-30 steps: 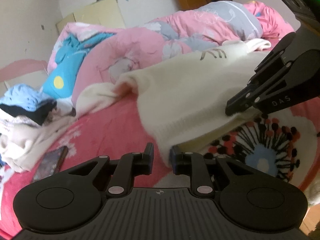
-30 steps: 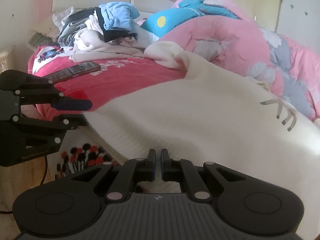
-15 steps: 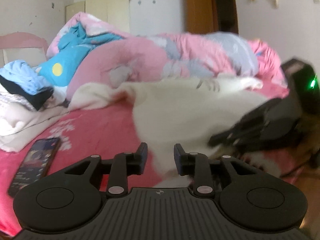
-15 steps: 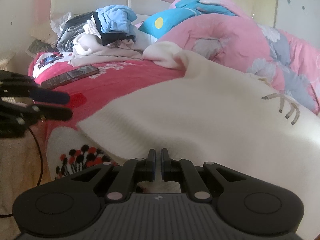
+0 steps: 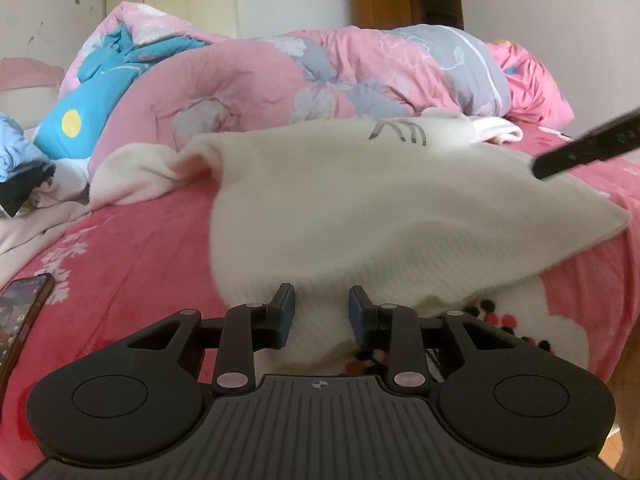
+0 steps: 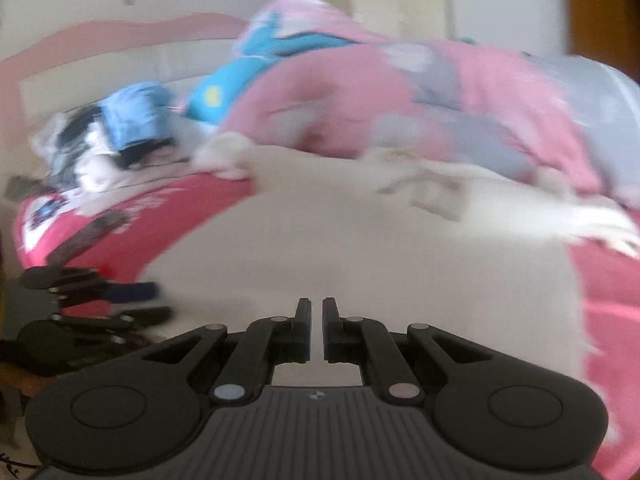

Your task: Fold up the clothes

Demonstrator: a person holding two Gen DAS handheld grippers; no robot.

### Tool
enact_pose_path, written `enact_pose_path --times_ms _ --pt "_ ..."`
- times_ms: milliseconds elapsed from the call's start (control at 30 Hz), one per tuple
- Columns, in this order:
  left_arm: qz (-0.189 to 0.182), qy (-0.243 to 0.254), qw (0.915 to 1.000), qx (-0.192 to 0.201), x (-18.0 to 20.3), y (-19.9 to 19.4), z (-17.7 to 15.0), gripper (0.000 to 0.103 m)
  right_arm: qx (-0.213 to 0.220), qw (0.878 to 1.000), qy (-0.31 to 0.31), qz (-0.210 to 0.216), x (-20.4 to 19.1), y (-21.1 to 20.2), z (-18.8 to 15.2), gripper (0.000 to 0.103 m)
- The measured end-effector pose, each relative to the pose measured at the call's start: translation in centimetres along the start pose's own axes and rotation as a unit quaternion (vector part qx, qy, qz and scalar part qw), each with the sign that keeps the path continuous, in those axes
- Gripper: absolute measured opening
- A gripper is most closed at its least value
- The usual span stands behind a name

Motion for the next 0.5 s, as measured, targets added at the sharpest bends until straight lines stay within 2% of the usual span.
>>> enact_pose_path --times_ms 100,200,267,367,500 --pt "0.002 0.0 1.0 0.001 0.1 0.0 0.1 0.03 -0.023 1.0 0.017 -0.004 1.3 -0.4 -0.9 0.006" --pt "0.001 -0.001 1.0 0.003 0.1 0.0 0.1 0.03 -0.06 0.998 0.01 0.001 0.9 1.5 -2.0 0.006" --pt "0.001 0.002 1.0 0.005 0.0 0.0 0.1 0.03 -0.084 0.996 -0.003 -0.027 1.3 3.6 -2.5 0.005" --pt "0.003 0.009 0.9999 0.009 0.1 0.0 0.1 0.03 -0.072 0.996 -0.002 -0.054 2.9 5.9 -1.7 0.003" --pt "0.004 0.013 0.9998 0.015 0.1 0.0 0.1 0.03 -0.064 0.995 0.03 -0.07 4.5 6.7 -0.5 0.003"
Point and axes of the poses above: each gripper's, at about its wrist camera, not at the fingertips, and y roughly the way its jaws point, x to its right, z to its top, the point moved 9 cm from there along y, roughly the way its jaws point, and after that the axes turned 5 degrees about z, right-handed, at the moved point
